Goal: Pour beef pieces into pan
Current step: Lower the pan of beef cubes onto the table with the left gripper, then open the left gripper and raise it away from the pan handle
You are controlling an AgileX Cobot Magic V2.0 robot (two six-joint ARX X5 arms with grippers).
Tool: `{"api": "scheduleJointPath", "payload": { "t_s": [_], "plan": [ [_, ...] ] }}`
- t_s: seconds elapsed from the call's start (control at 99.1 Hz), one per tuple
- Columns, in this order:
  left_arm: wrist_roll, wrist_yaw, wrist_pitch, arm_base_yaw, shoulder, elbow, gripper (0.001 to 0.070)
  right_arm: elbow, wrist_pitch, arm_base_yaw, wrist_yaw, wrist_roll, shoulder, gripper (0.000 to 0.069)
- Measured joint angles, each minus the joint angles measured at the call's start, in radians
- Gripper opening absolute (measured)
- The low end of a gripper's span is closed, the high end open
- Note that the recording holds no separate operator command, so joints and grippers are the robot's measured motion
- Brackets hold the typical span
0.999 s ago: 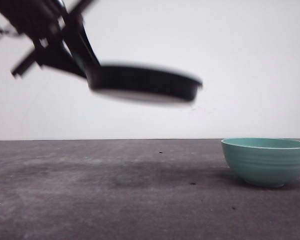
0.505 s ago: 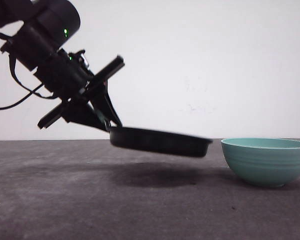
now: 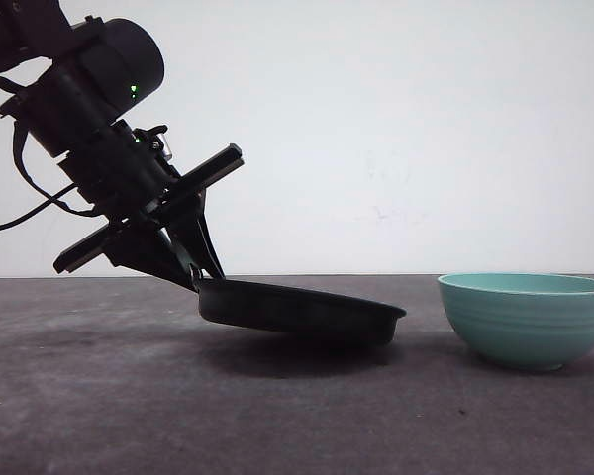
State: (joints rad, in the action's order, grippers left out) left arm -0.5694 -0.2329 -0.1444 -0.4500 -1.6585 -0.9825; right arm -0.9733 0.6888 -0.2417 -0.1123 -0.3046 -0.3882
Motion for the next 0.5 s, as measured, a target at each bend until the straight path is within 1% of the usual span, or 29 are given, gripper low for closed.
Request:
{"api": "scheduleJointPath", "payload": {
  "t_s": [0.111, 0.141, 0.182, 0.252, 0.293, 0.343, 0.404, 0.505],
  "plan": [
    [-0.003, -0.002, -0.008, 0.001, 0.000, 0.000, 0.0334, 0.000, -0.003, 0.000, 0.000, 0.001, -0.003, 0.0010],
    [-0.004, -0.005, -0.005, 0.001, 0.000, 0.000, 0.0383, 0.000, -0.003, 0.000, 0.000, 0.001, -0.006, 0.0010],
    [-0.008, -0.011, -0.005, 0.000, 0.000, 0.000, 0.0428, 0.000, -0.004, 0.000, 0.000, 0.001, -0.010, 0.0010],
    [-0.014, -0.025, -0.008, 0.000, 0.000, 0.000, 0.0471, 0.000, -0.004, 0.000, 0.000, 0.002, -0.018, 0.0010],
    [-0.019, -0.026, -0.015, 0.000, 0.001, 0.000, 0.0509, 0.000, -0.005, 0.000, 0.000, 0.004, -0.023, 0.0010],
    [-0.023, -0.023, -0.034, 0.000, 0.007, 0.000, 0.0583, 0.000, -0.005, 0.000, 0.001, 0.011, -0.029, 0.0010],
    [-0.023, 0.003, -0.069, 0.000, 0.029, 0.000, 0.0696, 0.000, -0.005, 0.000, 0.008, 0.022, -0.039, 0.0010],
    [-0.017, 0.070, -0.126, 0.000, 0.108, 0.000, 0.0697, 0.000, -0.005, 0.000, 0.030, 0.052, -0.061, 0.0010]
  ]
}}
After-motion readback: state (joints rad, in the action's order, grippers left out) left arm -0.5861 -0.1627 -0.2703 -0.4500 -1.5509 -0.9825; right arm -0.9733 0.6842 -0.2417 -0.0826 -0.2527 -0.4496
